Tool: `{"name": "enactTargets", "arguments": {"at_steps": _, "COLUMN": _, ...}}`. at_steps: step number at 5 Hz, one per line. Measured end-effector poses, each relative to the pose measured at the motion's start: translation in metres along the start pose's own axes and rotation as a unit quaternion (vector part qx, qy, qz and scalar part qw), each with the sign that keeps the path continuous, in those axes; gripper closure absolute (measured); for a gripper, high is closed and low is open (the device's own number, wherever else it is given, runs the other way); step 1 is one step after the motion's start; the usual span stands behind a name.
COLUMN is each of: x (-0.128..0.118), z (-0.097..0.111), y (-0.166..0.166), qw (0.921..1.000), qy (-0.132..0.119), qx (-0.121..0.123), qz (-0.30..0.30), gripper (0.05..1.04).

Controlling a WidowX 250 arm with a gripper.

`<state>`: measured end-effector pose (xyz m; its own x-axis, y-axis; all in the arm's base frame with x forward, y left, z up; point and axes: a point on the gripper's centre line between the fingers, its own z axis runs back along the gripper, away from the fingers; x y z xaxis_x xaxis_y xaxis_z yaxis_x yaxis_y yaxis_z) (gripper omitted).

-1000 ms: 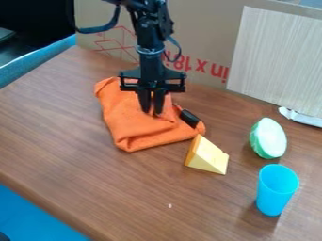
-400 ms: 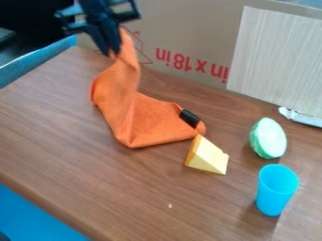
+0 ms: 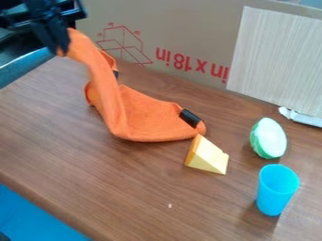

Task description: Unfold the cloth from right to left

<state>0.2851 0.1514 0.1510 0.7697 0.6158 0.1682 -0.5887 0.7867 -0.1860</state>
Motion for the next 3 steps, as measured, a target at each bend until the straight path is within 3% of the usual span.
{"name": "enactTargets", "arguments": {"at_steps": 1, "x": -0.007, "z": 0.000, "y": 0.034, "qw": 0.9985, "qy": -0.020, "qx": 0.050, "qz": -0.005, "gripper": 0.996}}
{"name": "enactTargets", "arguments": {"at_steps": 2, "x": -0.017, "z": -0.002, "y": 0.057, "qw": 0.9961, "qy": -0.025, "qx": 0.083, "qz": -0.014, "gripper": 0.996}}
{"name": "enactTargets", "arguments": {"at_steps": 3, "x": -0.035, "z": -0.005, "y": 0.083, "qw": 0.9901, "qy": -0.039, "qx": 0.134, "qz": -0.016, "gripper": 0.996}}
